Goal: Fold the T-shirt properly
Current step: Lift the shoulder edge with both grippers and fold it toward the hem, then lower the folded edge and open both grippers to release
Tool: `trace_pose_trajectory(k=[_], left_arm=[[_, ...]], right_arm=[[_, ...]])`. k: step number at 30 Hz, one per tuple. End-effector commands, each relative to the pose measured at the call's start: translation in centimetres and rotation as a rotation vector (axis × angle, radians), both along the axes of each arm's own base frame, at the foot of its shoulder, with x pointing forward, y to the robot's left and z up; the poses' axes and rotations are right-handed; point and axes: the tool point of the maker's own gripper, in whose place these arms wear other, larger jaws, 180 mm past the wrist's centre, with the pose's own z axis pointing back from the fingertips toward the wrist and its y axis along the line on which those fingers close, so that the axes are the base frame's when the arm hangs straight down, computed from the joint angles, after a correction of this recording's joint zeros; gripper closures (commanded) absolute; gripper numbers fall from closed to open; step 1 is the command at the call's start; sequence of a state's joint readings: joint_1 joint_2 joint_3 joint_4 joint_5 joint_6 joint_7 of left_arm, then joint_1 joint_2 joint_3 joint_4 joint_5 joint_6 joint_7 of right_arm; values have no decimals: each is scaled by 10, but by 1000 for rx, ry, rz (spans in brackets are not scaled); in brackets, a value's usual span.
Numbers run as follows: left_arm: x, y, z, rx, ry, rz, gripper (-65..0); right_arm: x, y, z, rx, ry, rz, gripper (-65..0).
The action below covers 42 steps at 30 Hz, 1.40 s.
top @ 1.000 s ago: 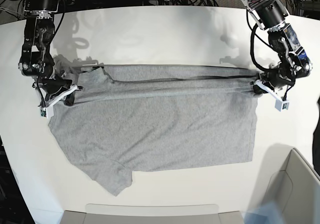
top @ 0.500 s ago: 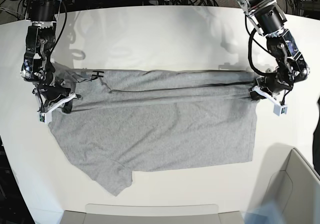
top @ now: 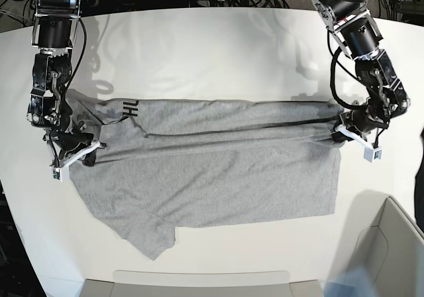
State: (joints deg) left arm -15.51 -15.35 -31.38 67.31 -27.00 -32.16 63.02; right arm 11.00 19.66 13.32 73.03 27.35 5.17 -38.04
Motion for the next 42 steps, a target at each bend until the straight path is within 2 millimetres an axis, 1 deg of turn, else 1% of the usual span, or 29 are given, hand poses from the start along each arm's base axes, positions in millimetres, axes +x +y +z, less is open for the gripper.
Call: trace_pose_trajectory(k=[1,5,7,8,9,11,12,14,15,19,21,23,26,29,31,32,33,35,37,39,42], left_arm=[[10,10,14,24,-45,12,0],[11,10,14,24,-50,15,0],[11,10,15,26,-52,15,0],[10,10,15,25,-49,11,-6],[10,9,15,24,-46,10,-43],[11,12,19,33,-61,16,-129],[11,14,22,41,-68,17,-158],[14,15,34,65,-98,13,-200],[16,17,41,81,-115,11,-213],[12,20,53,122,-146,8,-219],[14,21,61,138,-166,6,-221],[15,19,62,140,-169,1,-221],[15,18,61,139,-167,-3,-221],[15,20,62,141,-169,1,-221],[15,20,64,145,-173,2,-221],[14,20,63,144,-168,1,-221],[9,20,58,142,-147,-2,-221],[-2,18,49,139,-98,-17,-221],[-9,18,48,154,-87,-24,-221],[-20,18,45,173,-72,-31,-221],[-30,19,45,195,-69,-37,-221]], right_arm=[[16,-11,23,-20,-68,-11,0],[28,-12,18,-67,-42,-3,0],[30,-14,18,-85,-37,-3,0],[30,-11,18,-84,-38,-4,0],[31,-10,19,-80,-43,-6,0],[32,-9,19,-71,-46,-10,-66],[32,-9,19,-71,-46,-10,-93],[31,-9,21,-72,-49,-11,-143],[32,-9,25,-77,-61,-7,-158],[32,0,47,-93,-125,21,-161],[32,-1,60,-94,-160,15,-162],[33,-4,68,-95,-181,7,-162],[34,-9,65,-103,-137,4,-169],[34,-8,65,-101,-95,9,-197],[33,-8,66,-100,-100,11,-208],[31,-9,67,-100,-104,7,-210],[27,-16,66,-97,-103,-12,-210],[16,-34,77,-88,-142,-71,-211],[5,-44,82,-92,-160,-91,-212],[-9,-47,79,-80,-167,-70,-213],[-29,-56,63,-24,-142,-83,-239]])
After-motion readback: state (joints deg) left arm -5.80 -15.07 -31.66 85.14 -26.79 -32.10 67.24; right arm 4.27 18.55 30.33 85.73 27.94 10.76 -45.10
